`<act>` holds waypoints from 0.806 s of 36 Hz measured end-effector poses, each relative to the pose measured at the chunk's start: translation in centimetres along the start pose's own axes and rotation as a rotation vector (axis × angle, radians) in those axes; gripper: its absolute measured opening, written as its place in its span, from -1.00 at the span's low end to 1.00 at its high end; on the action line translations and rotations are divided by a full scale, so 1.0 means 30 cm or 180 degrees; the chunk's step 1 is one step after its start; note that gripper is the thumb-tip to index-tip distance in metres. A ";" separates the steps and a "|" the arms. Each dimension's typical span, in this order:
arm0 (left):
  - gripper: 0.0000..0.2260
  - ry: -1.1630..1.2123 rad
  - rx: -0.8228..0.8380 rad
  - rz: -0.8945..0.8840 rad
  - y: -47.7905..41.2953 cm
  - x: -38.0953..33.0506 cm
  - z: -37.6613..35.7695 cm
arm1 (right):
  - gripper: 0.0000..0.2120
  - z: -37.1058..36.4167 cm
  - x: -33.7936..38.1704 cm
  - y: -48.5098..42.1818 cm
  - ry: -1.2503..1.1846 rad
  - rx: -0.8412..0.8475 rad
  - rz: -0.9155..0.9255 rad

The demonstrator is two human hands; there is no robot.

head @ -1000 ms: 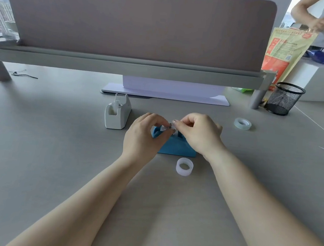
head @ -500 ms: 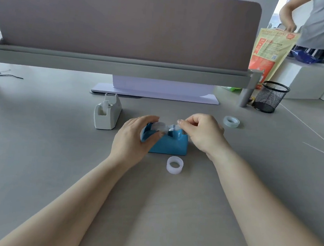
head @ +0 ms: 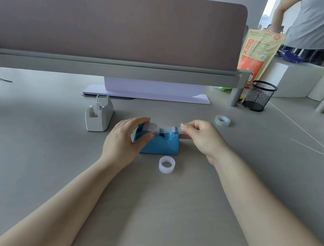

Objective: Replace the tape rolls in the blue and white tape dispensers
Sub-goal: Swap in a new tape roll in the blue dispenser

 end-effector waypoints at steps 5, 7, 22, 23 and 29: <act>-0.68 -0.0031 0.0010 -0.0004 0.001 0.001 -0.001 | -0.82 0.014 -0.020 0.001 -0.0235 0.0060 -0.0087; -0.68 -0.0031 0.0003 0.0019 0.002 0.002 0.000 | -0.82 0.020 -0.029 0.001 -0.0301 0.0085 -0.0121; -0.70 0.0030 0.0019 0.0101 0.003 -0.001 0.000 | -0.83 0.059 -0.052 0.009 0.0044 -0.0068 -0.0127; -0.70 0.0034 0.0018 0.0097 0.004 -0.001 0.001 | -0.83 0.060 -0.053 0.011 0.0099 -0.0091 -0.0125; -0.72 -0.0039 0.0009 0.0032 0.006 -0.006 0.004 | -0.80 0.063 -0.062 0.014 0.0461 -0.0262 0.0008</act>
Point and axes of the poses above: each hand's wrist, its own y-axis away from the middle knuckle, its own z-axis out of the back of the hand, x = y × z, the point moved 7 cm from there along -y, towards the middle knuckle
